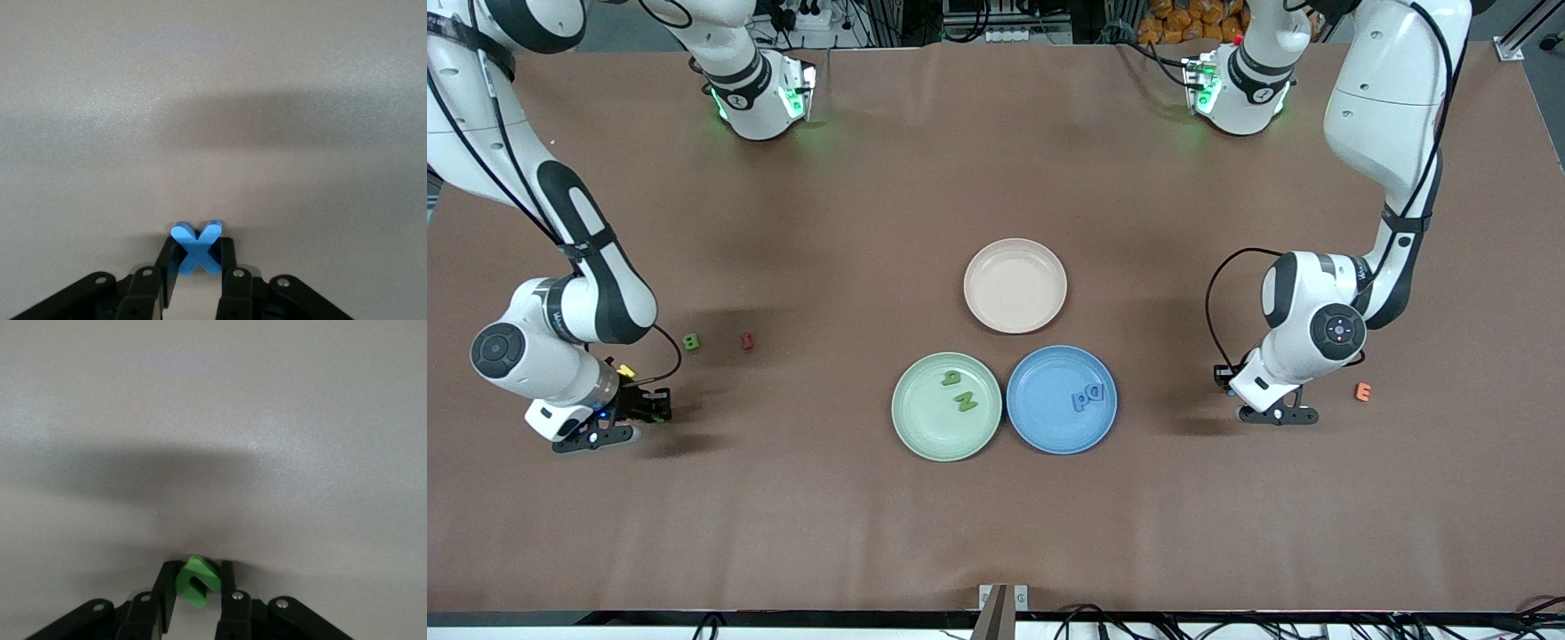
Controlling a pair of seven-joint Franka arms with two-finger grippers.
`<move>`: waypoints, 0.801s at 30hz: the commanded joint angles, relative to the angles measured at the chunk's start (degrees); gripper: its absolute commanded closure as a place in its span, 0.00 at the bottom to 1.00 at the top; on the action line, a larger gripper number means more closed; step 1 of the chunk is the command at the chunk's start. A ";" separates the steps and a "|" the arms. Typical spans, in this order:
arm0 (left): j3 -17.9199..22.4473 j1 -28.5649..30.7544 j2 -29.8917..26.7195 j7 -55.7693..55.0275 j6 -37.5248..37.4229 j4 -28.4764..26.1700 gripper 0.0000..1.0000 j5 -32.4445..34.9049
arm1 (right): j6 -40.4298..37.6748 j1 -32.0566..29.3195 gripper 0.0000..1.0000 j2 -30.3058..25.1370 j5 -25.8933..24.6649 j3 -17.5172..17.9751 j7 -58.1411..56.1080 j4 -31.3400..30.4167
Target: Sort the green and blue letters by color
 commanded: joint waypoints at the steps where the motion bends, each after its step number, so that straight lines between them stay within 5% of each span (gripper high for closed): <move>1: 0.21 -0.12 -0.28 0.48 0.78 -1.32 0.77 -0.93 | -0.93 0.14 0.99 0.32 -0.52 0.47 0.62 1.51; 24: 0.91 -6.44 -5.99 -6.81 -3.00 -1.32 0.83 -0.84 | -10.86 12.17 1.00 -5.57 1.50 3.19 27.51 3.36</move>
